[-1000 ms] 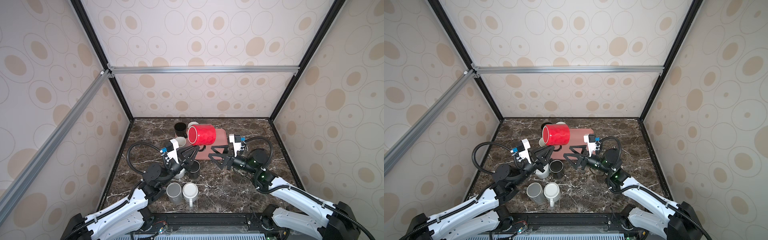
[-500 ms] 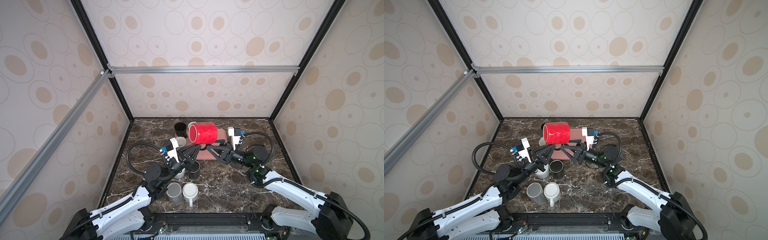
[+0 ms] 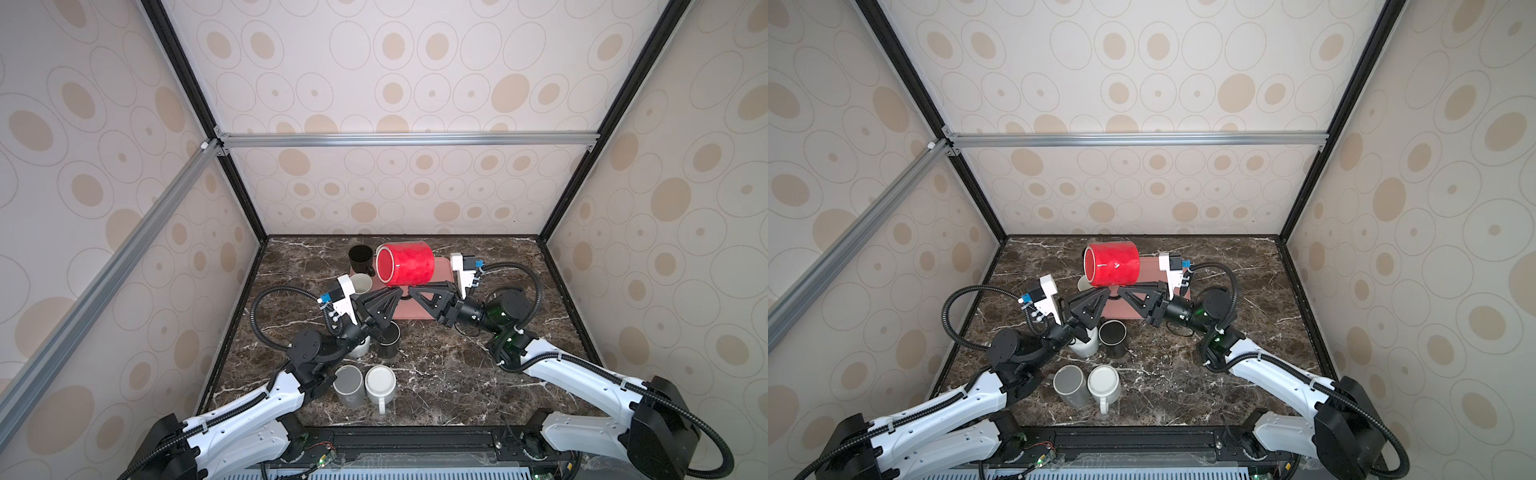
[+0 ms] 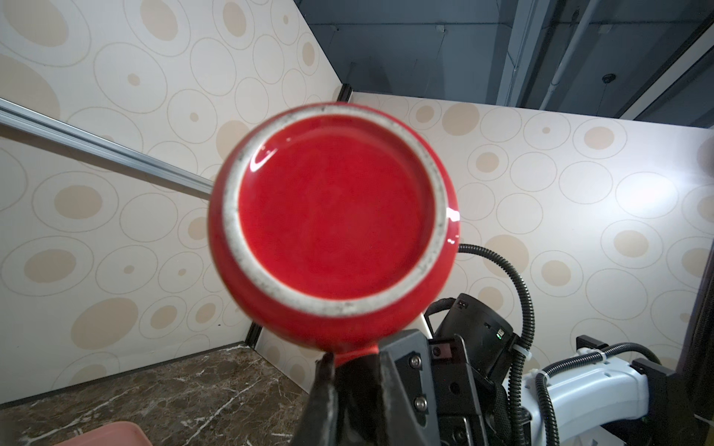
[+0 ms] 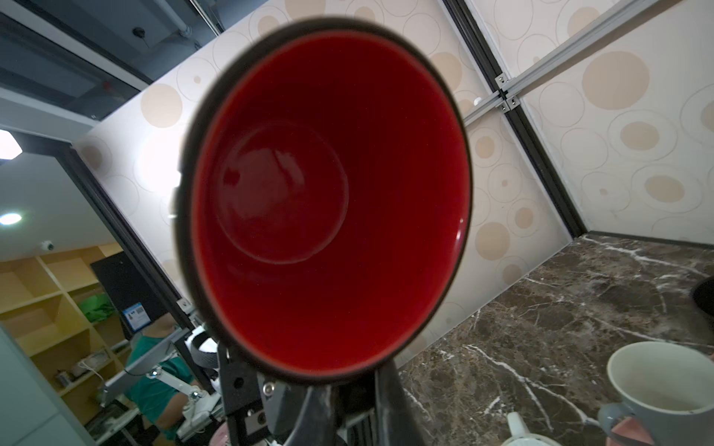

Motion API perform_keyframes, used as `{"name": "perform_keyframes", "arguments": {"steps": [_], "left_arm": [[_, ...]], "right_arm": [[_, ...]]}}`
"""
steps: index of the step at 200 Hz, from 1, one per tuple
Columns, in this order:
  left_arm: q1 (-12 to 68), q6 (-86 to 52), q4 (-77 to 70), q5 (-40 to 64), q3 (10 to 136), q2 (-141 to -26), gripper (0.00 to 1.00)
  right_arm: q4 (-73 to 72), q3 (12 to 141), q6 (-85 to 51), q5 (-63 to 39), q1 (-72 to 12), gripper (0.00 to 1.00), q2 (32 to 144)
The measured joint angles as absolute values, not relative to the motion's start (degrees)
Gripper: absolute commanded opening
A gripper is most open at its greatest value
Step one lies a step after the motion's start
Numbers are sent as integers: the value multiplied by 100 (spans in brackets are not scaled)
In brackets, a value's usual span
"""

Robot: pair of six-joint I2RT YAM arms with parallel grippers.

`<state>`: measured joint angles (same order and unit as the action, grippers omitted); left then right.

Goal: Turn the mug right side up
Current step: Place the mug on the tray.

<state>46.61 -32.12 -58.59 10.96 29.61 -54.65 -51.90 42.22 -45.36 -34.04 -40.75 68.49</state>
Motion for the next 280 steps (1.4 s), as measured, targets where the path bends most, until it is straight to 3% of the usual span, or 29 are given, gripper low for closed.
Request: {"name": "perform_keyframes", "arguments": {"steps": [12,44,105,162,172,215,280], "left_arm": [[4661,-3210,-5830,1085,2961,-5476,0],[4661,-3240,-5682,947,2961,-5459,45],[4659,-3251,-5389,489,2961,-5092,79],[4661,-3015,-4567,84,2954,-4462,92],[4659,-2950,-4425,8,2952,-4335,99],[4661,-2799,-3920,-248,2912,-3962,99],[4661,-2672,-3179,-692,2829,-3380,99]], "right_arm": [[-5116,4224,-4530,-3336,-4080,0,6847],[-4584,4219,-4329,-3013,-4121,0,6650],[-3205,4222,-3675,-2163,-4121,0,6084],[-366,5162,-2335,-954,-4016,0,6182],[78,5472,-2067,-642,-4005,0,6372],[1566,6641,-1026,582,-3979,0,7708],[2803,7808,25,1656,-4073,0,9904]]}}
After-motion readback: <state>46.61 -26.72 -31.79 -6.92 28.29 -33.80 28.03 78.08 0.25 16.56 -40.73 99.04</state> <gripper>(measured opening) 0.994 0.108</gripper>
